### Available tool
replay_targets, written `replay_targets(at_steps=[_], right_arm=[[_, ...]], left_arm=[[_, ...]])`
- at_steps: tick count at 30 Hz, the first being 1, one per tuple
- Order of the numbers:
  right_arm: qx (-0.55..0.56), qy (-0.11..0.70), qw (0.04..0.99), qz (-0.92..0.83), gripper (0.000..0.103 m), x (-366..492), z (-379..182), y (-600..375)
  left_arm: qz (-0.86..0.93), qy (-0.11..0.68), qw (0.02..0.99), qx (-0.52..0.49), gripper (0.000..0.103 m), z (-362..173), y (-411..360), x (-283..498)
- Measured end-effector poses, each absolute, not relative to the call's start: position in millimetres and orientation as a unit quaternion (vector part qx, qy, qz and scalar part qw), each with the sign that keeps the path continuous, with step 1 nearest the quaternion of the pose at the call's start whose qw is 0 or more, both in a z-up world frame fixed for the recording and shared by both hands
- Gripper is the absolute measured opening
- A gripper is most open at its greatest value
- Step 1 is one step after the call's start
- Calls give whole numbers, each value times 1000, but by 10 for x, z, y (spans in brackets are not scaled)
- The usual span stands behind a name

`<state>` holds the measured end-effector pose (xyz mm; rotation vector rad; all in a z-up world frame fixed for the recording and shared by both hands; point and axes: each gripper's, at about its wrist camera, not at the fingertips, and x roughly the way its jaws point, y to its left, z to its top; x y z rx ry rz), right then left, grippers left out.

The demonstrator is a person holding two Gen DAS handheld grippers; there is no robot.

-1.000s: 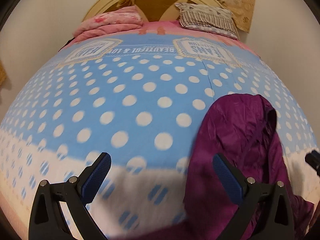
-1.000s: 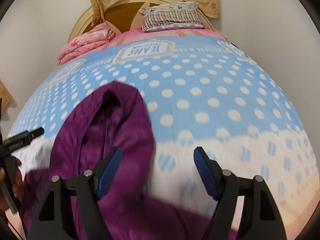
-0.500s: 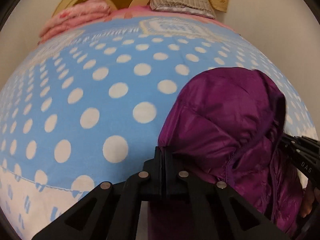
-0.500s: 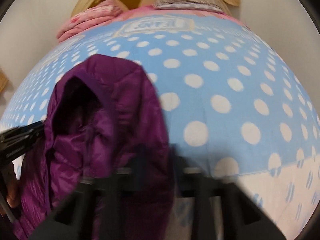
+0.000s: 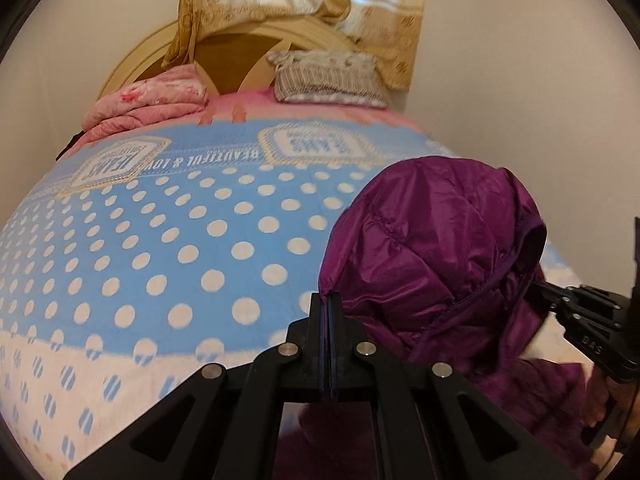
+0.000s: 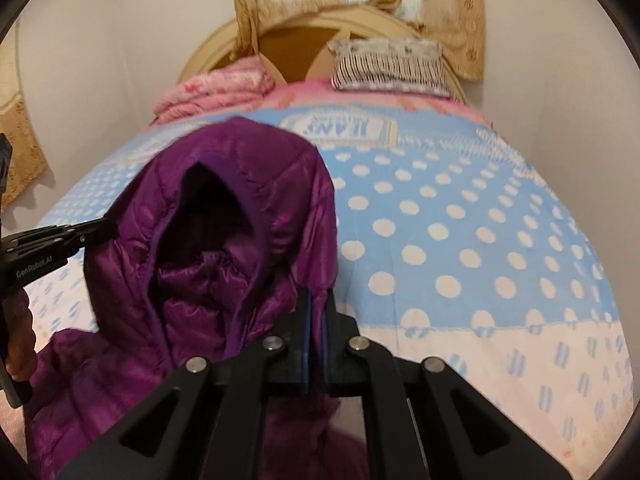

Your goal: Fold large clothes

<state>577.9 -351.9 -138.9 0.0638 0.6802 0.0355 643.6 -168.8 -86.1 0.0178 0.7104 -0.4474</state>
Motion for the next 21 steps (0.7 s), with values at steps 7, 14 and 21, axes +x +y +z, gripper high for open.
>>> replay_targets(at_steps=[7, 14, 21], right_arm=[[24, 291, 956, 18, 5, 5132, -1253, -3400], [35, 304, 952, 35, 5, 4494, -1452, -3335], [44, 345, 937, 33, 5, 4089, -1786, -3500]], left_arm=[[-252, 280, 926, 24, 0, -623, -1469, 5565], [-262, 264, 925, 82, 0, -942, -1349, 4749], [-251, 291, 918, 98, 1, -1284, -1152, 4272]])
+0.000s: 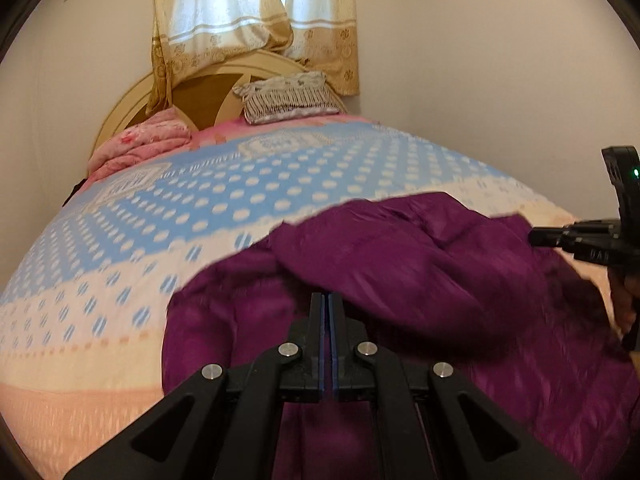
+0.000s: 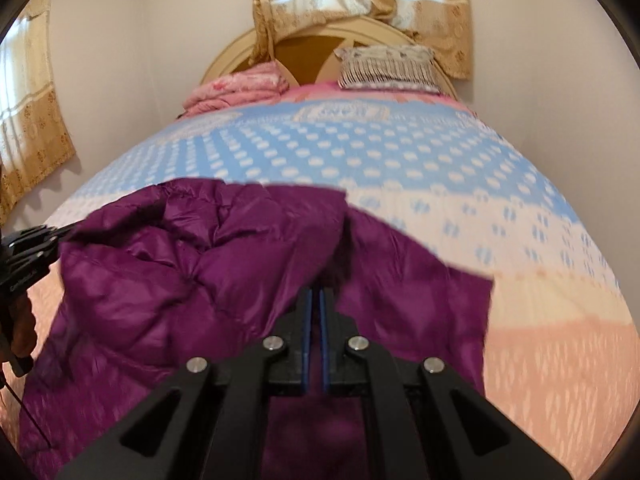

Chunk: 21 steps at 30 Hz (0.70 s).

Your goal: Fold large clothes

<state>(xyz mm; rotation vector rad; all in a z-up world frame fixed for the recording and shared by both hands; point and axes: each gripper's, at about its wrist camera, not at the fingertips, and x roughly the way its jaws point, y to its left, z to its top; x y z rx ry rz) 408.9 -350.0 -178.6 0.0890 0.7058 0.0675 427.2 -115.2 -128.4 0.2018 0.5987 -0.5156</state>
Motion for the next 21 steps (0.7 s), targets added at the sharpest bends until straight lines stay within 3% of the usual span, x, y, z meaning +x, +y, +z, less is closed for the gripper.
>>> replay_targets(at_steps=[3, 5, 6, 7, 8, 9, 11, 15, 17, 18, 19, 20, 21], right_arm=[[43, 351, 935, 31, 8, 3954, -1786, -3573], [52, 351, 934, 30, 33, 3921, -1716, -3605], [66, 350, 934, 33, 70, 3904, -1688, -3615], [88, 339, 936, 33, 91, 3881, -1640, -3629], [104, 332, 937, 34, 91, 3859, -1616, -3617], [117, 332, 935, 41, 89, 3881, -1585, -3571], [131, 337, 931, 49, 87, 3950, -1562, -3466], [147, 362, 918, 62, 86, 4156, -1656, -3187], [146, 380, 912, 47, 78, 4251, -1762, -3112], [159, 393, 905, 47, 74, 4307, -1840, -3105], [175, 411, 893, 53, 65, 4368, -1938, -3110], [185, 425, 884, 57, 54, 4408, -2031, -3120], [188, 430, 881, 57, 25, 4405, -2073, -3116]], left_arm=[[-224, 298, 923, 101, 2, -1294, -1064, 4180], [-210, 292, 929, 90, 8, -1221, -1026, 4186], [-202, 294, 931, 82, 29, -1176, -1028, 4221], [-193, 296, 933, 66, 47, -1105, -1038, 4280], [-183, 292, 938, 49, 82, -1066, -1029, 4307], [-174, 279, 944, 21, 100, -999, -1027, 4324], [-178, 264, 948, -16, 101, -933, -1071, 4345], [-191, 339, 921, -22, 101, -1043, -1411, 4638], [-197, 372, 907, -13, 101, -1208, -1539, 4758], [-193, 381, 904, -12, 96, -1284, -1575, 4786], [-202, 384, 901, -20, 86, -1349, -1588, 4801], [-218, 392, 893, -27, 48, -1415, -1603, 4817], [-237, 410, 880, -28, 4, -1466, -1641, 4829]])
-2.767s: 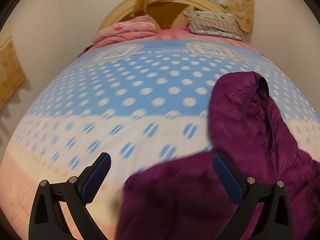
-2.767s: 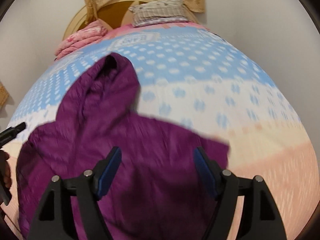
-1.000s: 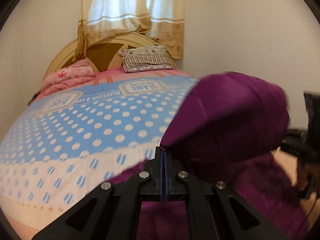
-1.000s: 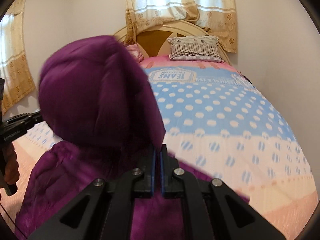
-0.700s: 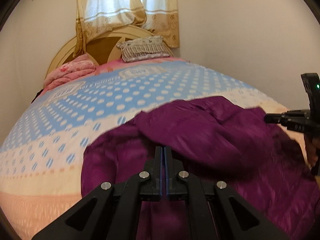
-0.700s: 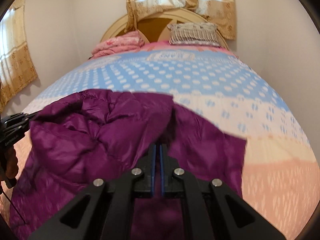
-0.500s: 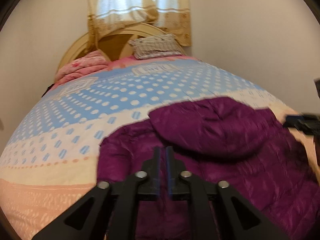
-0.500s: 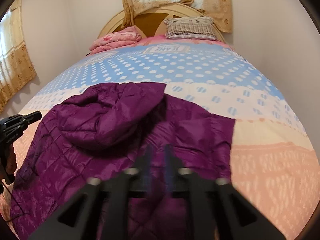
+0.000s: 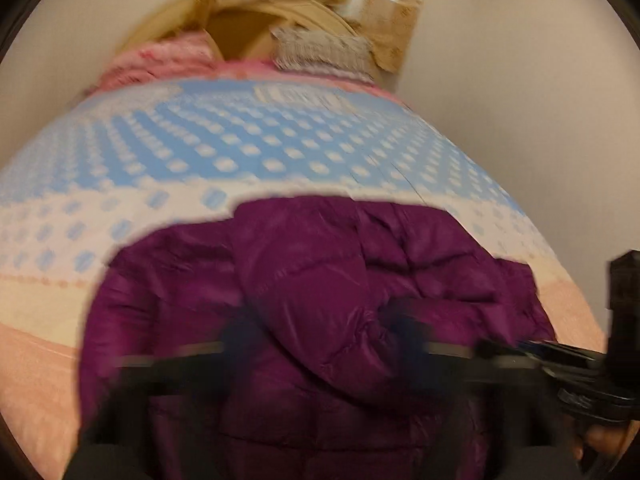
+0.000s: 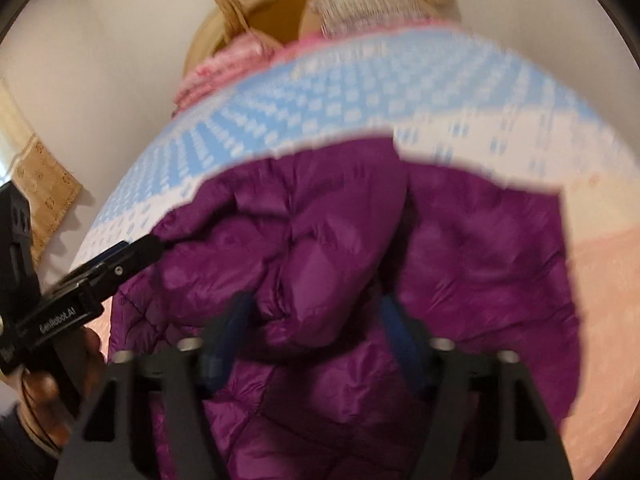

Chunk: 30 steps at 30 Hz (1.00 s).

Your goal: Fold large clothes

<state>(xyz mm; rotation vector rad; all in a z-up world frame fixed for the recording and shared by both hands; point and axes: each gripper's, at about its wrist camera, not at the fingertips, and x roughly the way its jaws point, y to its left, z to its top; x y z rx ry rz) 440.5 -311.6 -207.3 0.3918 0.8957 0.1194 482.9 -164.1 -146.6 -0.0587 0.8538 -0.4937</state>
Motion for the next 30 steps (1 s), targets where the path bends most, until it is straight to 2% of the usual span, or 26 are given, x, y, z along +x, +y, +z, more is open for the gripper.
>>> replay_targets(at_steps=[1, 4, 10, 14, 17, 20, 21, 22, 23, 24, 26, 28, 30], right_arm=[[187, 428, 883, 57, 17, 4378, -2094, -3113], [159, 415, 893, 67, 12, 4205, -1991, -3024], [134, 391, 905, 98, 11, 3711, -1760, -2886], [109, 419, 898, 74, 11, 3772, -2066, -2784], [127, 425, 894, 63, 11, 3853, -2209, -2851], [149, 423, 891, 64, 20, 3856, -2160, -2935], [154, 424, 890, 63, 31, 3846, -2119, -2978], [155, 422, 891, 62, 42, 3812, -2066, -3020], [152, 418, 894, 59, 42, 3777, -1994, -3059], [140, 413, 899, 49, 42, 3729, -1894, -3101], [130, 403, 906, 27, 42, 3656, -1757, -3160], [120, 381, 917, -9, 43, 3621, -1571, -3219], [106, 358, 927, -37, 43, 3692, -1412, -3190]], left_arm=[[-256, 427, 867, -35, 0, -1506, -1660, 4826], [-263, 393, 881, -16, 0, -1373, -1617, 4585], [-277, 368, 888, 2, 0, -1201, -1436, 4179], [-255, 388, 884, 51, 3, -1496, -1540, 4122], [-235, 403, 884, 35, 4, -1607, -1541, 4211], [-225, 400, 888, 14, 5, -1421, -1484, 4239], [-219, 386, 896, 17, 8, -1308, -1469, 4226], [-209, 369, 905, 26, 11, -1175, -1440, 4212], [-204, 361, 909, 31, 29, -1089, -1409, 4201], [-198, 348, 916, 30, 62, -997, -1368, 4185], [-165, 301, 939, 23, 101, -817, -1240, 4162], [-138, 252, 958, 15, 101, -712, -1188, 4200], [-104, 258, 960, 22, 101, -709, -1259, 4405]])
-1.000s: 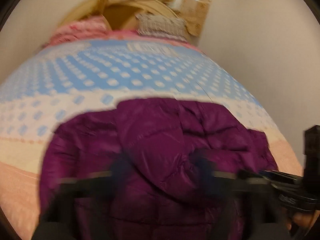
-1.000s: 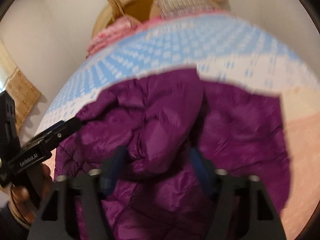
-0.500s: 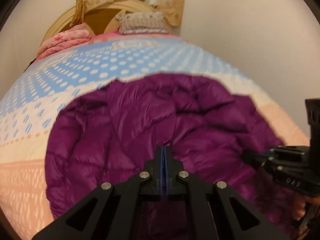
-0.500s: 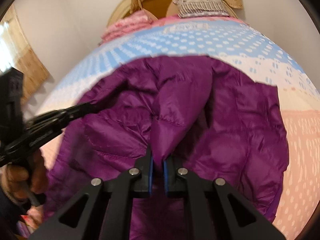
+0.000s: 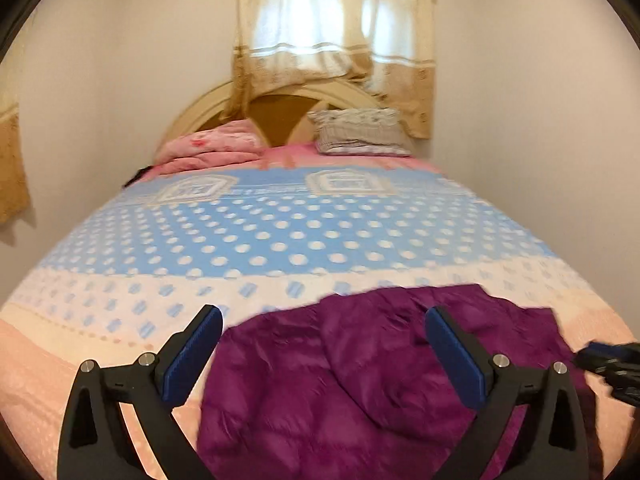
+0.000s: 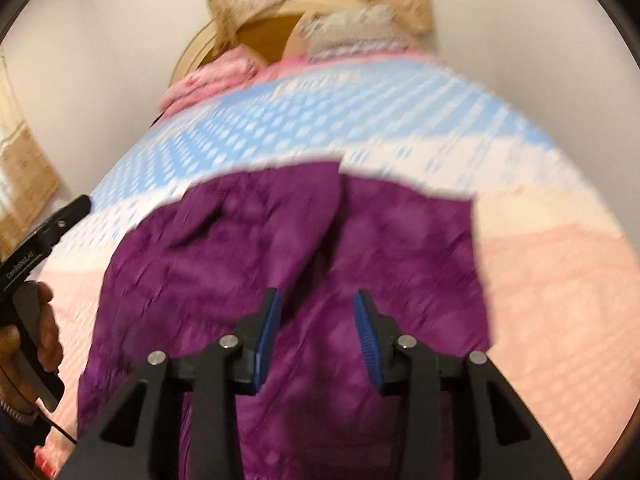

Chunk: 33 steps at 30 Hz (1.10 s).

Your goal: Fold large clothes

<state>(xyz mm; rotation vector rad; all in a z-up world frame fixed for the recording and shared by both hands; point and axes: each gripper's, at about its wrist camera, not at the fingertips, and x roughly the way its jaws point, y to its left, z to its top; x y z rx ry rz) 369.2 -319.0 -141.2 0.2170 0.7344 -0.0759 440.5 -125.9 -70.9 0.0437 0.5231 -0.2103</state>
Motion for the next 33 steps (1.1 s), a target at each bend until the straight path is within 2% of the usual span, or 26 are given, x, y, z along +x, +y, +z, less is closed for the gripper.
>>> replay_targets(at_steps=[6, 10, 15, 22, 33], right_arm=[[116, 325, 936, -70, 42, 4341, -1365, -2910], [112, 328, 934, -84, 41, 4666, -1693, -2847], [107, 375, 916, -94, 41, 4763, -2235, -2942], [122, 380, 913, -91, 41, 4738, -2350, -3023], [108, 387, 910, -100, 41, 4837, -2387, -2934]], left_arm=[[29, 280, 957, 70, 101, -1124, -1620, 4887], [37, 321, 940, 105, 101, -1590, -1793, 5060], [26, 394, 914, 89, 101, -2038, -1773, 5257], [12, 424, 903, 66, 101, -2108, -1770, 5328], [26, 419, 904, 87, 102, -2118, -1844, 5318]])
